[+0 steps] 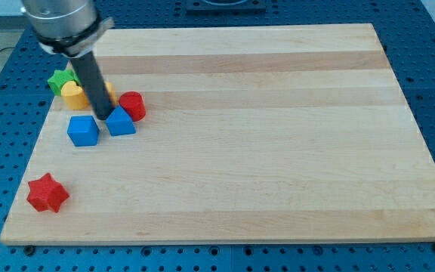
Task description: Slightly push the blue blocks towards center
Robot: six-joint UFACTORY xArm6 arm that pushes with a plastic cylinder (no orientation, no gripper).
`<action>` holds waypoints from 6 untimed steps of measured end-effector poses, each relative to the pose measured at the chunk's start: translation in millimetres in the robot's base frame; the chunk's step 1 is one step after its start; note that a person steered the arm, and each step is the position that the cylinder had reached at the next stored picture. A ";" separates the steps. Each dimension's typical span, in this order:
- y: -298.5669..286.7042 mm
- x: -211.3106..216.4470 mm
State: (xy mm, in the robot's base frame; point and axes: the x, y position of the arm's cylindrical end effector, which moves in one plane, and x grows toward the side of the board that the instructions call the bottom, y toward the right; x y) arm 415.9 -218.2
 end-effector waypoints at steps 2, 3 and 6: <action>-60.5 19.7; 2.4 35.9; 76.2 38.4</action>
